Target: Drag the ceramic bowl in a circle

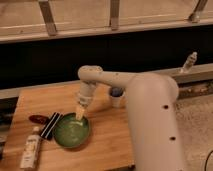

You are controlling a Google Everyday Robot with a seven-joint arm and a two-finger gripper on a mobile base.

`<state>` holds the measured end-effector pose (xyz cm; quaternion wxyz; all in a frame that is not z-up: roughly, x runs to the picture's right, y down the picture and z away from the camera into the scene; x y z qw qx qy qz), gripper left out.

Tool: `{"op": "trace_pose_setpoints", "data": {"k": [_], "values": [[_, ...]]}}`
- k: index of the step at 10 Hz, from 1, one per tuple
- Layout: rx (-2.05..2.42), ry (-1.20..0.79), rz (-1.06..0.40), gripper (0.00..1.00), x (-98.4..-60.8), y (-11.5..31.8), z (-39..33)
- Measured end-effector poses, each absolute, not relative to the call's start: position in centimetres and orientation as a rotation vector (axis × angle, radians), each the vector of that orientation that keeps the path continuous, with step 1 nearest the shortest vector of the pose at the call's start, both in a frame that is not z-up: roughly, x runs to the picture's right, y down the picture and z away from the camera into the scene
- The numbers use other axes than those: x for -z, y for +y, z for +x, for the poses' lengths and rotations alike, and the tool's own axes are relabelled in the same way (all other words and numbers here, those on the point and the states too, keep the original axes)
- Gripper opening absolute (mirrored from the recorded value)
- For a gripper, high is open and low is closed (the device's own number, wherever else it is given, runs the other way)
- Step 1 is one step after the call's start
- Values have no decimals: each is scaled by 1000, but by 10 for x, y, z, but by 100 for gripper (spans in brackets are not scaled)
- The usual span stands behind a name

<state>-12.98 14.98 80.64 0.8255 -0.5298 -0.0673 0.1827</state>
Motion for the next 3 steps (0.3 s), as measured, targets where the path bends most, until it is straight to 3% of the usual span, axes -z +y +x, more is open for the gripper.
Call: {"op": "trace_pose_setpoints", "data": {"k": [3], "values": [[-474, -138, -1035, 80, -787, 122, -93]]}}
